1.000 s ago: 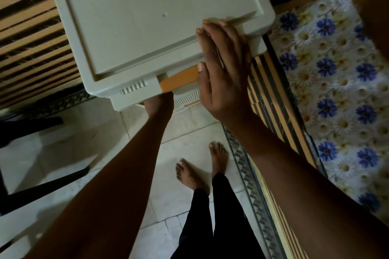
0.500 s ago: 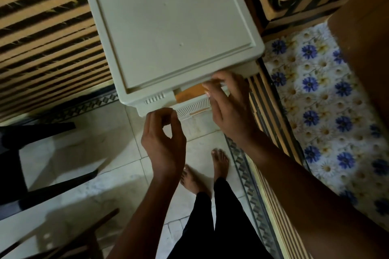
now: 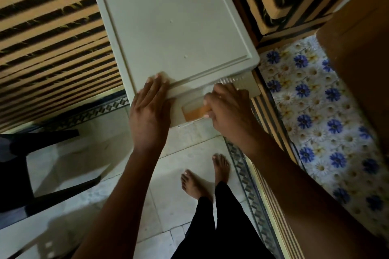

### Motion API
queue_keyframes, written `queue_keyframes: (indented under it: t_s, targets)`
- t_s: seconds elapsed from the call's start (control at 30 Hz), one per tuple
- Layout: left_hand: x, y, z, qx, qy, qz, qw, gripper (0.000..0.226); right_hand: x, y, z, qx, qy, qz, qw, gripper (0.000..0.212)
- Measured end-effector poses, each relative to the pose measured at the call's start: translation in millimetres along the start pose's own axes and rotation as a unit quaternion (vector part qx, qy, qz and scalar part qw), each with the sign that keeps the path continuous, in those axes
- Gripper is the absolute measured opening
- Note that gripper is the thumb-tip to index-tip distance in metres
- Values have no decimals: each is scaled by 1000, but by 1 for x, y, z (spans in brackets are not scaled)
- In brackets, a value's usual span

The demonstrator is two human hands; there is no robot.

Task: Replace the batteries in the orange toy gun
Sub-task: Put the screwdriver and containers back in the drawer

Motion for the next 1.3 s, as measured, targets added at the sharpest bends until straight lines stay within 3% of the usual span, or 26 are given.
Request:
queue_keyframes:
  t_s: [0.17, 0.33, 0.57, 0.77, 0.9, 1.07, 1.3]
  targets:
    - [1, -2, 3, 5, 12, 9, 1000, 44, -4, 38, -4, 177, 49, -28, 983, 29]
    - [1, -2, 5, -2, 22, 7, 1000, 46, -8, 83, -15, 117, 92, -13, 989, 36]
    - [2, -2, 9, -7, 28, 0, 1000, 45, -8, 82, -39, 133, 111, -5, 985, 41]
    - [7, -1, 7, -6, 17, -5, 1000, 45, 0, 90, -37, 159, 61, -2, 985, 33]
    - [7, -1, 6, -10, 16, -9, 1000, 45, -5, 107, -44, 136, 52, -10, 989, 34]
    - [7, 1, 4, -17, 7, -12, 1000, 45, -8, 94, -84, 154, 119, -23, 981, 29]
    - [10, 5, -3, -45, -16, -40, 998, 41, -19, 38, -156, 156, 186, -57, 968, 66]
Point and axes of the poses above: each hand's wrist, its own y-axis away from the middle knuckle, its own z-axis out of the back of the hand, x = y × z, the point moved 6 cm from there along -y, towards the middle knuckle, and after that the axes turned 5 degrees about y, right-handed, at the moved point
